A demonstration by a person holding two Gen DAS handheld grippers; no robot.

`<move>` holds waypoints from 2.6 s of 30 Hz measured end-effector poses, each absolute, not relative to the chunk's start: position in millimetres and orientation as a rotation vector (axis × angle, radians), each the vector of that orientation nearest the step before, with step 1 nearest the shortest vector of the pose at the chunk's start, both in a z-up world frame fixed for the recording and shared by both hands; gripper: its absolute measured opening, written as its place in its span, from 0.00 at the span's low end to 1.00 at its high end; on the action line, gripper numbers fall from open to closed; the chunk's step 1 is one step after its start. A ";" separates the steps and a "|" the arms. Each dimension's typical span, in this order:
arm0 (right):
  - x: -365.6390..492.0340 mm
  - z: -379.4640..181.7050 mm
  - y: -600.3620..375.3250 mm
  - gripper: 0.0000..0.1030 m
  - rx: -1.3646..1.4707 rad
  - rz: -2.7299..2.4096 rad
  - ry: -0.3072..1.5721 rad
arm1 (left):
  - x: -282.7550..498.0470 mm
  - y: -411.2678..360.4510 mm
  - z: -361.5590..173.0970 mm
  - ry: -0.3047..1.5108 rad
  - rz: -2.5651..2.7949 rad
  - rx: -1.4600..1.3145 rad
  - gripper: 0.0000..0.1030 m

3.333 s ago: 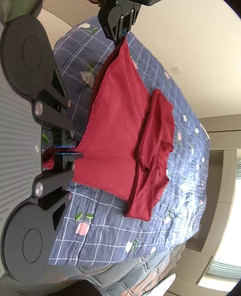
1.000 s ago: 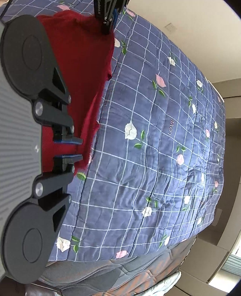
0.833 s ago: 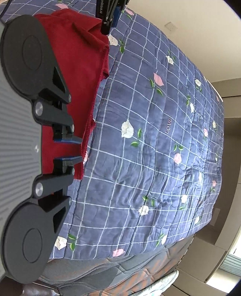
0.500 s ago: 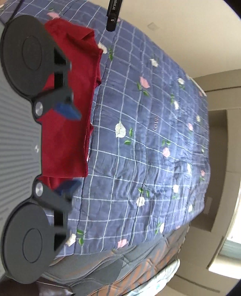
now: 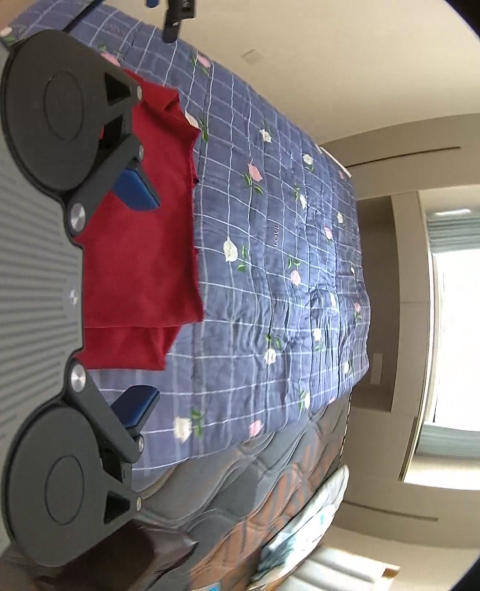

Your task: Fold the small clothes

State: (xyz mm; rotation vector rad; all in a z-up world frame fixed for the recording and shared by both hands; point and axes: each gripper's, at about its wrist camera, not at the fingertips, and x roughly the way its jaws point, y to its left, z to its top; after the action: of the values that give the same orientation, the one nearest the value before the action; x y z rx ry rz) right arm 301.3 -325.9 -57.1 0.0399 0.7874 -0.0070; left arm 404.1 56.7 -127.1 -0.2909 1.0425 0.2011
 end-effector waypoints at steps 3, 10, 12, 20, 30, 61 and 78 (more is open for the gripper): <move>262.8 -53.4 -330.3 1.00 0.026 0.006 0.793 | 370.6 46.0 -123.9 1.055 0.216 -0.288 0.99; 186.6 -48.0 -337.6 1.00 0.007 0.039 0.796 | 285.7 12.3 -122.6 1.123 0.179 -0.418 0.99; 171.8 -47.8 -342.0 1.00 0.007 0.046 0.797 | 266.3 2.9 -126.7 1.146 0.184 -0.454 0.99; 140.1 -51.9 -351.7 1.00 0.046 0.030 0.818 | 234.5 -25.7 -136.3 1.222 0.183 -0.448 0.99; 143.4 -58.5 -347.0 1.00 0.034 0.011 0.865 | 233.4 -24.0 -136.2 1.246 0.171 -0.421 0.99; 231.7 -143.5 -206.9 1.00 -0.151 0.070 1.101 | 294.3 78.8 -230.1 1.313 0.096 -0.511 0.99; 346.9 -230.4 -186.8 1.00 -0.188 0.100 0.859 | 340.2 103.5 -279.2 1.102 0.151 -0.695 0.99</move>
State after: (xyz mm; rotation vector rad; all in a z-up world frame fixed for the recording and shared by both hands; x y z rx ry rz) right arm 346.9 -186.8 -230.4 -0.1883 0.8593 0.1000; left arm 340.2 103.5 -279.2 -0.6947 1.1022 0.1507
